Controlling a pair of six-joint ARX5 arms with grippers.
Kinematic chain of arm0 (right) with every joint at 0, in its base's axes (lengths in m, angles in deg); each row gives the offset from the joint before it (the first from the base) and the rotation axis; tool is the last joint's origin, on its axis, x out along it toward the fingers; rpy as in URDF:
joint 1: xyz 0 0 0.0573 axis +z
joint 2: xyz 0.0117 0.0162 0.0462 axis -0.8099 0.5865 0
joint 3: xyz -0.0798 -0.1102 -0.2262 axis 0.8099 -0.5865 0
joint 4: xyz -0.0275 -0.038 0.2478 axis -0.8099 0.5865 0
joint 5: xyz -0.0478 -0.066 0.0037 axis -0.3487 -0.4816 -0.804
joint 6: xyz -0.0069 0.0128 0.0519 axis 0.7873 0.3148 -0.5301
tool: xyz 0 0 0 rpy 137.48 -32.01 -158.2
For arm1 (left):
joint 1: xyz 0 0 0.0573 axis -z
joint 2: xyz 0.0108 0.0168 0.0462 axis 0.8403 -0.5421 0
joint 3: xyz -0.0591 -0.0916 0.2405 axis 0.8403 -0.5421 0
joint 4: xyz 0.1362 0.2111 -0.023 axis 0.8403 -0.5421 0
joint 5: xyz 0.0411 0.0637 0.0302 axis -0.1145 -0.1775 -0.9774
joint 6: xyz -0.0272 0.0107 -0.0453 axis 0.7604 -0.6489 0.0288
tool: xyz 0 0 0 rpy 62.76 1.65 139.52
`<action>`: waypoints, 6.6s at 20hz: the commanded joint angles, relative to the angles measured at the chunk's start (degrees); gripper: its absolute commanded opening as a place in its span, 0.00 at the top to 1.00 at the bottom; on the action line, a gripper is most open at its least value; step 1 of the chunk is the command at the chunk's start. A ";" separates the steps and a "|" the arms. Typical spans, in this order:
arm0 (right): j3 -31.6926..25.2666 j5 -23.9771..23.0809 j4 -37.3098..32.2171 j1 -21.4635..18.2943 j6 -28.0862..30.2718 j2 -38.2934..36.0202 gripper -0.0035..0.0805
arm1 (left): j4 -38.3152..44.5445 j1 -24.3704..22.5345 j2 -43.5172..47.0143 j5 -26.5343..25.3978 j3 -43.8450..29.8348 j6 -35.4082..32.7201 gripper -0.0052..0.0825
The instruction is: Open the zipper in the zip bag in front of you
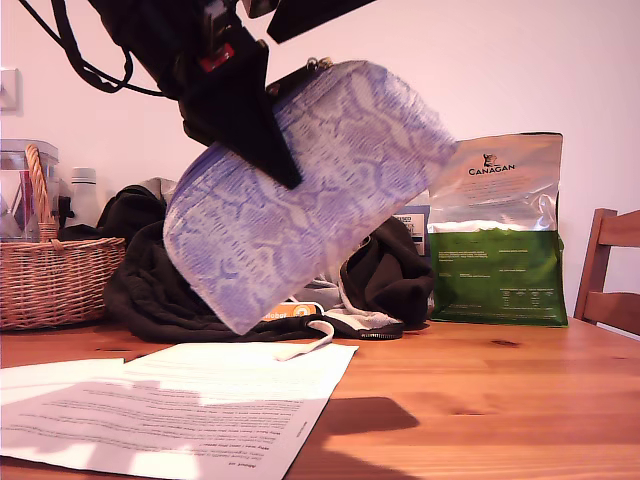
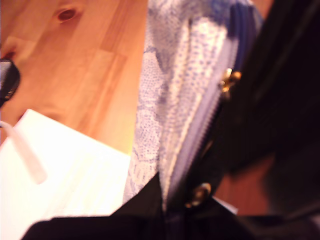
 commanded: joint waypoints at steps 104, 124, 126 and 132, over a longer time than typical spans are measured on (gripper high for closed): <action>8.57 12.96 14.75 -11.39 -25.94 4.37 0.97 | 86.82 -2.36 13.57 12.02 -39.32 55.04 0.62; 8.57 0.79 18.16 -10.29 -14.60 4.37 0.97 | 84.08 -1.88 13.60 12.66 -39.17 56.48 0.97; 8.57 -0.85 18.14 -10.36 -9.55 4.37 0.97 | 82.12 -1.88 13.60 12.63 -39.17 56.28 0.97; 8.57 -1.27 18.29 -10.36 3.23 4.37 0.97 | 79.62 -3.61 13.60 12.63 -39.17 56.24 0.97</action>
